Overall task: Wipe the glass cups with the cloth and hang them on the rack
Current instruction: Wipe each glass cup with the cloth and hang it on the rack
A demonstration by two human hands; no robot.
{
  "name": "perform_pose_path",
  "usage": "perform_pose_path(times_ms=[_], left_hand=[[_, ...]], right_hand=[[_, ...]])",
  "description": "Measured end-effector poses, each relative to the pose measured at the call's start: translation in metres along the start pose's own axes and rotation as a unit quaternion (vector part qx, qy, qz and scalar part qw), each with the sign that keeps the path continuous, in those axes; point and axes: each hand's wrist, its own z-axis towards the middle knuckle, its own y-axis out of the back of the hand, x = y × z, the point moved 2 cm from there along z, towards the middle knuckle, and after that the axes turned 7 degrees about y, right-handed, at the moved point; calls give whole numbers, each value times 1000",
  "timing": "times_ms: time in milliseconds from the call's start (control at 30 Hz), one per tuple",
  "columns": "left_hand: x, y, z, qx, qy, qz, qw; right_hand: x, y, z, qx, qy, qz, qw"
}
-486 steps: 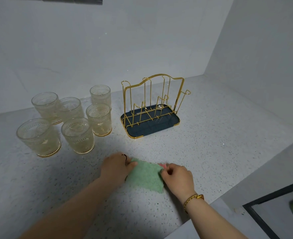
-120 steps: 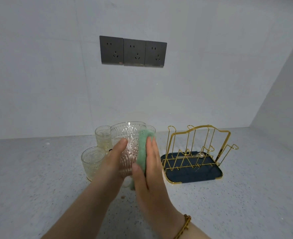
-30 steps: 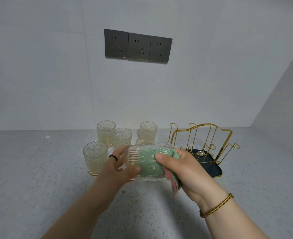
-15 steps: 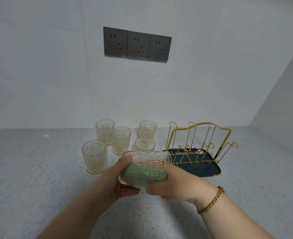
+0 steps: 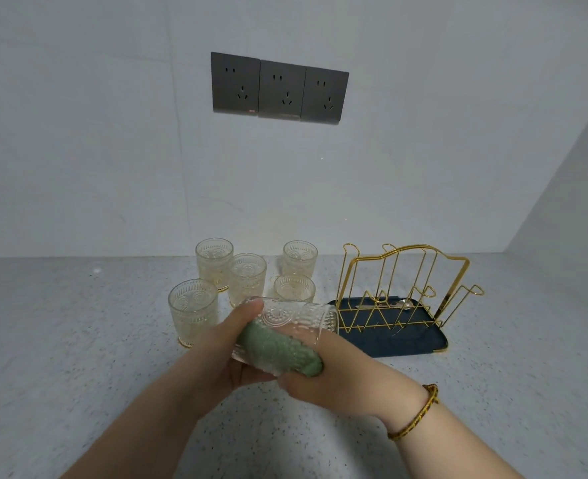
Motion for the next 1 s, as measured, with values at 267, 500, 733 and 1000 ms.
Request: perform_pose_path(times_ms=[267, 500, 733, 1000], left_hand=[[0, 14, 0, 43, -57, 22, 997], [5, 8, 1, 3, 8, 15, 1000], [-1, 10, -3, 35, -23, 26, 999], [6, 10, -3, 46, 23, -33, 998]], right_hand=[[-15, 0, 2, -90, -161, 541, 821], [-2, 6, -4, -46, -80, 158, 983], [-14, -1, -6, -62, -157, 415, 894], [-15, 4, -5, -51, -71, 258, 962]])
